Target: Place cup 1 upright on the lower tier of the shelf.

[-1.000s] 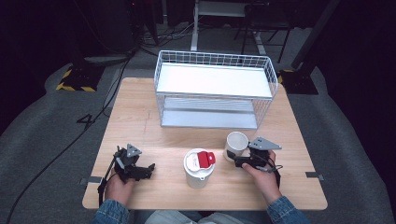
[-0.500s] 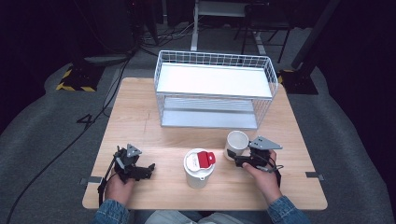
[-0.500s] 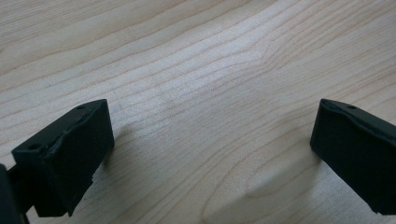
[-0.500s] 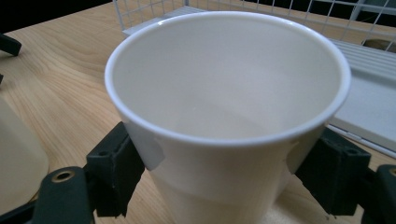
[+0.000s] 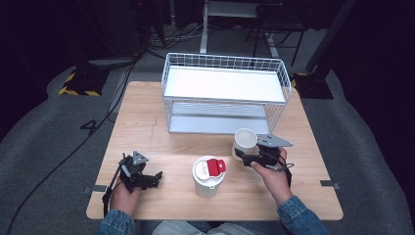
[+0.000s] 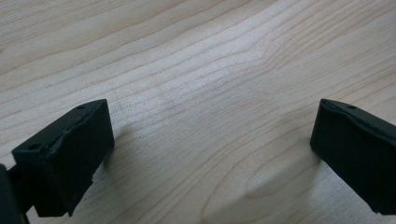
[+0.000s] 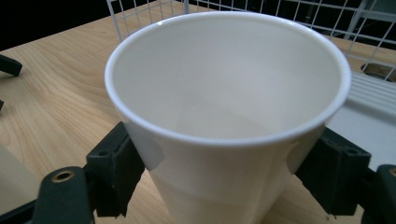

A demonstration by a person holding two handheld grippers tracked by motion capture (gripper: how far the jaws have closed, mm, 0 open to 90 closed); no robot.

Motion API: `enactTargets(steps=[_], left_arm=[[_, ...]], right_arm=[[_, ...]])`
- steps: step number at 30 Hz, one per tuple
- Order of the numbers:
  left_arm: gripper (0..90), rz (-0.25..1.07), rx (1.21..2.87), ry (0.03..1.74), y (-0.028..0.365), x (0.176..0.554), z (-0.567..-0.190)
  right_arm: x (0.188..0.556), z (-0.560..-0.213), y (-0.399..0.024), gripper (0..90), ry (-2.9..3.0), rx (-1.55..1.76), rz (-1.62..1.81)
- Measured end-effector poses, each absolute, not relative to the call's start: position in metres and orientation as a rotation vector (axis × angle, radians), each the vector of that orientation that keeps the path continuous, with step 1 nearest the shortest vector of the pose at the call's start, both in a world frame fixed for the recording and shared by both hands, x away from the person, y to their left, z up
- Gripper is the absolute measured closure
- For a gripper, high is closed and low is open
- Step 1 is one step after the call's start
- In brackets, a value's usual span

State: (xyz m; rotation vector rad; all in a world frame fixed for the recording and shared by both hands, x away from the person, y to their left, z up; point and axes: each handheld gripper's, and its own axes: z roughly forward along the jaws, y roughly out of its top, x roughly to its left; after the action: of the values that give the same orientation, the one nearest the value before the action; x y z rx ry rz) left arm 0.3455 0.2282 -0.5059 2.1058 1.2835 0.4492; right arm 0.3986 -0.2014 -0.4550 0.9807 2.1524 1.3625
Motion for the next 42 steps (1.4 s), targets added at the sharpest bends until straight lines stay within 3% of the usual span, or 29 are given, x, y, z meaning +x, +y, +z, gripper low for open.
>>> enactTargets(steps=[19,42], left_arm=[[0.1,0.450,2.106,1.283,0.228,0.346,-0.506],[0.1,0.467,2.083,1.320,0.228,0.341,-0.506]], right_arm=[[0.439,-0.430,-0.184,22.2,2.106,1.006,1.356],[0.486,-0.439,-0.152,22.1,2.047,1.006,1.331]])
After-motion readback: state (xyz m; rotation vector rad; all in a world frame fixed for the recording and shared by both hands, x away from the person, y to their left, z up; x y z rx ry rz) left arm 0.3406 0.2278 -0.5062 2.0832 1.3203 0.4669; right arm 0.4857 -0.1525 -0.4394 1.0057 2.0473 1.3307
